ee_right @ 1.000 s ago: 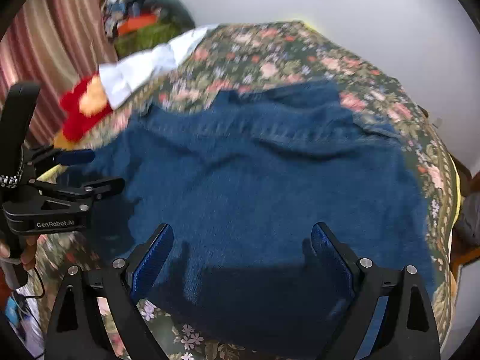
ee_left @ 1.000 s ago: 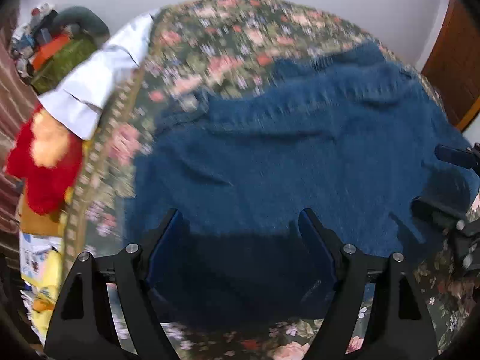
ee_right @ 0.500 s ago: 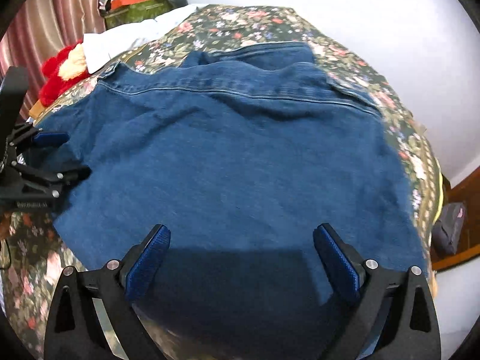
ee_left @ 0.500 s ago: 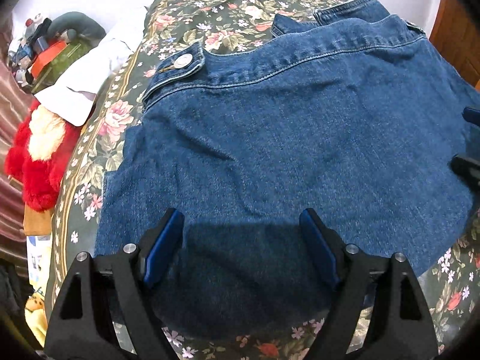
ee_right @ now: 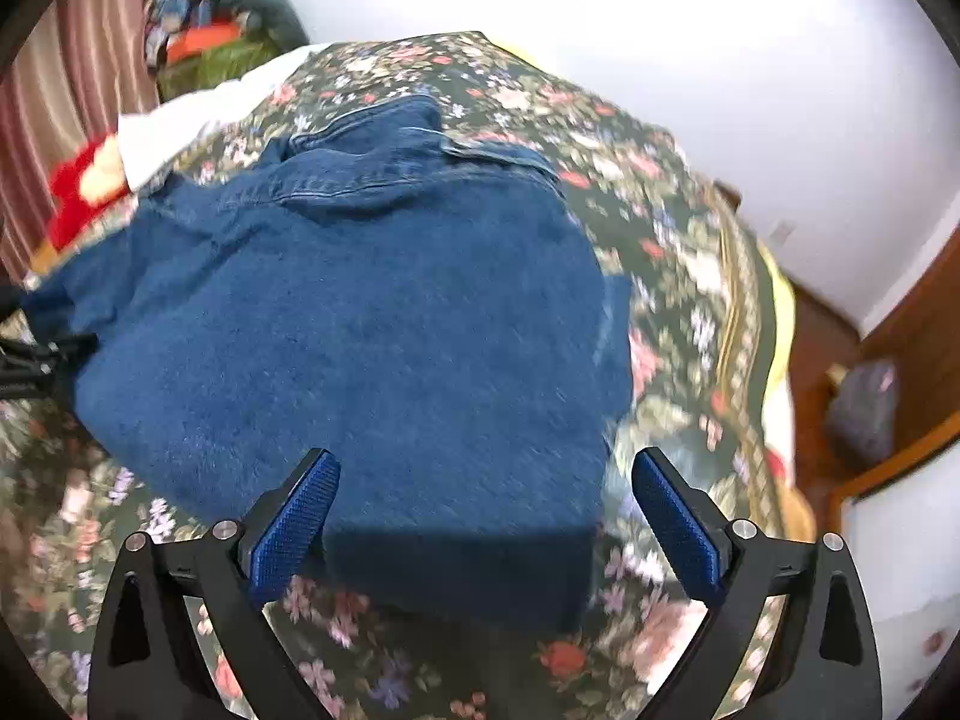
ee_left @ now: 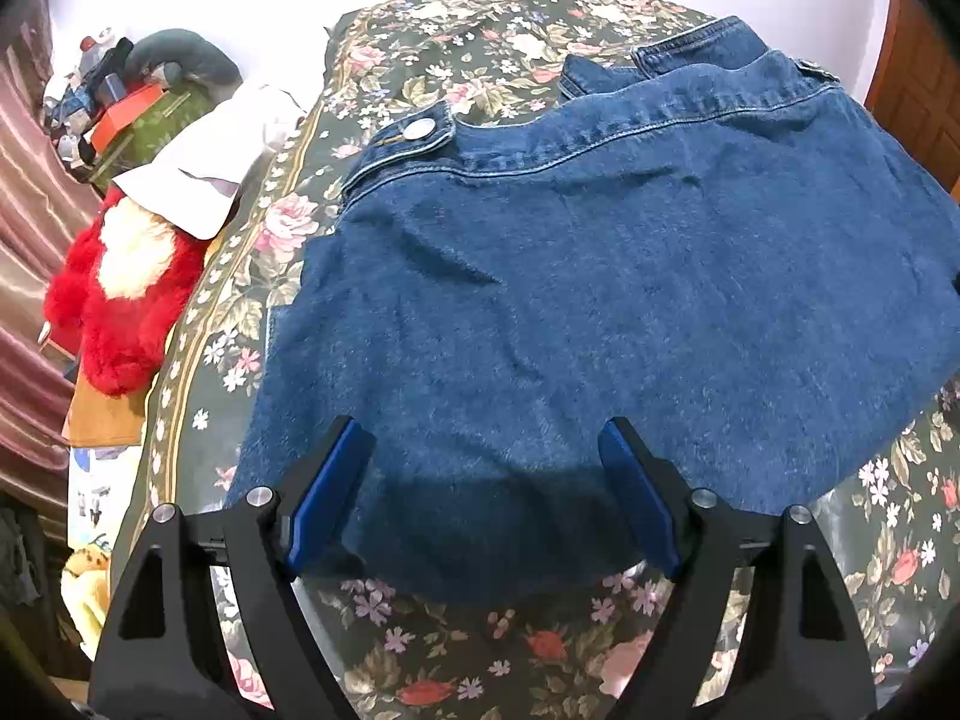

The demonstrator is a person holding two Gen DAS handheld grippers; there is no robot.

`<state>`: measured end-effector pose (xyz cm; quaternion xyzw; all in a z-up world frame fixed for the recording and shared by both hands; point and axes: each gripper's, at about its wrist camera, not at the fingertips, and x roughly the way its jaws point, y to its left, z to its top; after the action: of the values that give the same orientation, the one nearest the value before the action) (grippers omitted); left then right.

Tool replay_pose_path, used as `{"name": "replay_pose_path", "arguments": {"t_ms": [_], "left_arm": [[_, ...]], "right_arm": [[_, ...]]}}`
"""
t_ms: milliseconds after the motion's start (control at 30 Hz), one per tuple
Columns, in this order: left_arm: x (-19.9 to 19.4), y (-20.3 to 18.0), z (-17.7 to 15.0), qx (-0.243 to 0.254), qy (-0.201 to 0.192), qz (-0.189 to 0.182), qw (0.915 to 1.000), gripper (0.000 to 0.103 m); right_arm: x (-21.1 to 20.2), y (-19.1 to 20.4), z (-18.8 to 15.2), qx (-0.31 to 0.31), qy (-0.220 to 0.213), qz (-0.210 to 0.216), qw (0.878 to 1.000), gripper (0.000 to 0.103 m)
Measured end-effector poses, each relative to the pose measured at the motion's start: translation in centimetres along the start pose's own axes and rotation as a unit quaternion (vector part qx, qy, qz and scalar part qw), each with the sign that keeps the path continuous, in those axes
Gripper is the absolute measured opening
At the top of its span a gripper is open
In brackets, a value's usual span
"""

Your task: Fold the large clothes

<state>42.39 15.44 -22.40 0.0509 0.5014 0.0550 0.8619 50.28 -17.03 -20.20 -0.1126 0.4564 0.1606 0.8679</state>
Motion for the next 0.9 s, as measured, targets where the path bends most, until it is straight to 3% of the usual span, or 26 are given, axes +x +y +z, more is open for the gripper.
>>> {"name": "replay_pose_path", "arguments": {"t_ms": [167,333,433,500,567,700,833,900], "left_arm": [[-0.5,0.1,-0.5,-0.01,0.0,0.004,0.9999,0.082],[-1.9,0.8,-0.8,-0.028,-0.002,0.008,0.9996,0.082],[-3.6,1.8,-1.1,-0.06,-0.02,-0.003,0.998,0.082],[-4.9,2.6,-1.3,-0.084,-0.038,0.01,0.9957,0.082],[-6.1,3.3,-1.6,-0.103,-0.055,0.025,0.9928,0.082],[-7.7,5.1,-2.6,-0.168,-0.077,0.007,0.9828,0.082],[-7.8,6.0,-4.2,-0.225,-0.081,0.031,0.9704,0.082],[-7.2,6.2,-5.2,-0.257,-0.07,0.023,0.9637,0.082]], "right_arm": [[1.2,-2.1,-1.1,0.09,0.031,0.065,0.993,0.1],[0.5,-1.3,-0.7,0.09,0.036,0.047,0.994,0.1],[-1.4,-0.6,-0.3,0.07,0.016,0.028,0.997,0.1],[-2.6,-0.3,0.0,0.062,0.001,0.025,0.998,0.1],[-3.9,0.2,0.4,0.057,-0.013,0.027,0.998,0.1],[-6.2,1.7,1.2,0.041,-0.042,0.031,0.998,0.1],[-7.2,4.4,1.9,0.017,-0.06,0.045,0.997,0.1],[-6.9,5.7,2.0,0.007,-0.061,0.049,0.997,0.1]]}}
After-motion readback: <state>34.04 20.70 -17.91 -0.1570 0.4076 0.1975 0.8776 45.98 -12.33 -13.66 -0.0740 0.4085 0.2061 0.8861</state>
